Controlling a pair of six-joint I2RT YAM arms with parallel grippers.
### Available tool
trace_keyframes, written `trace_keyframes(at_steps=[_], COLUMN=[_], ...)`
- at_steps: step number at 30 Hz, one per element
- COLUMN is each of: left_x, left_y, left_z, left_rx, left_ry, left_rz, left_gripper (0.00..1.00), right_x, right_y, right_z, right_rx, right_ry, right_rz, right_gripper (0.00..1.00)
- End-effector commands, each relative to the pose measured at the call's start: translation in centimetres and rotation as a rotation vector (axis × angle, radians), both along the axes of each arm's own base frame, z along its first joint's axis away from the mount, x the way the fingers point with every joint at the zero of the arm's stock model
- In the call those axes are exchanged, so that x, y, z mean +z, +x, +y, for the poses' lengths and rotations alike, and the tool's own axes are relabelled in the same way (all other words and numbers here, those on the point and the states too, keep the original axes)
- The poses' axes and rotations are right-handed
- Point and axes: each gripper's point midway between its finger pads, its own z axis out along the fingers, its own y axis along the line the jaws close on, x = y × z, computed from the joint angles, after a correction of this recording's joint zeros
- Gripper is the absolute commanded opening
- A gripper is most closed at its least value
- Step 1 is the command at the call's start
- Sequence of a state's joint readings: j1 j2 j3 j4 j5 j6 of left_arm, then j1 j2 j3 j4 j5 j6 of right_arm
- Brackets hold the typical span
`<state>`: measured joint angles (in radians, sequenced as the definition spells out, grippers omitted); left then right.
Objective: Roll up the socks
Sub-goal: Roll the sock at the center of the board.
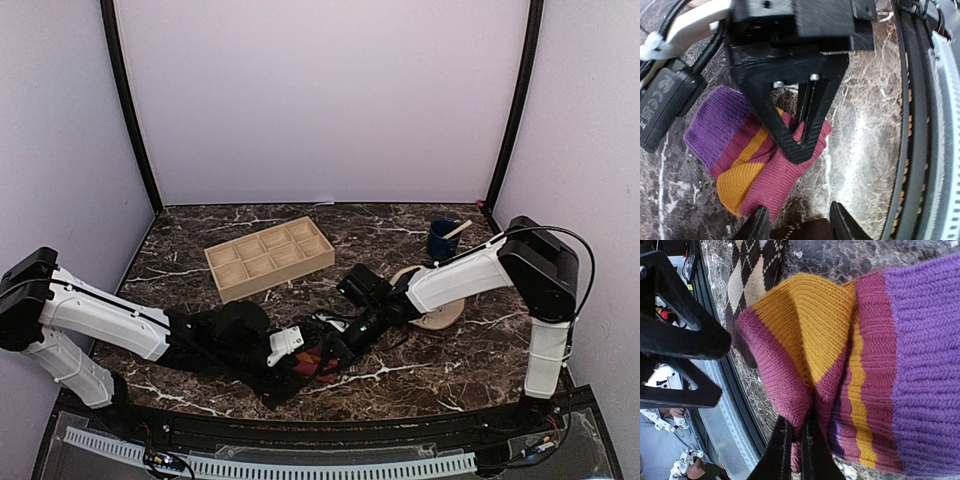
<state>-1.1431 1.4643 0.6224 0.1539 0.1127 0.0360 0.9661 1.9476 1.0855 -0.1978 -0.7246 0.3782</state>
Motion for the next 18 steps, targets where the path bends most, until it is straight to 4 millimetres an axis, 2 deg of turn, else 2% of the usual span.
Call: trace_keyframes(at_steps=[1,9,18], left_x=[0.0,-0.2,-1.3], left_y=[1.2,1.9,2.1], left_z=[0.1,-0.8,-1.3], left_rx=[-0.018,-0.062,-0.113], left_ry=[0.094,0.19,0.243], left_rz=[-0.228,-0.513,-0.619], left_gripper=[0.43,0.43,0.41], right_x=[-0.1,0.0,0.0], right_y=[0.2,0.2,0.1], right_z=[0.1,0.1,-0.1], right_rx=[0.013,0.024,0.034], right_ry=[-0.009,-0.016,-0.023], right_rz=[0.014,0.015,0.027], right_gripper=[0.0,0.0,0.0])
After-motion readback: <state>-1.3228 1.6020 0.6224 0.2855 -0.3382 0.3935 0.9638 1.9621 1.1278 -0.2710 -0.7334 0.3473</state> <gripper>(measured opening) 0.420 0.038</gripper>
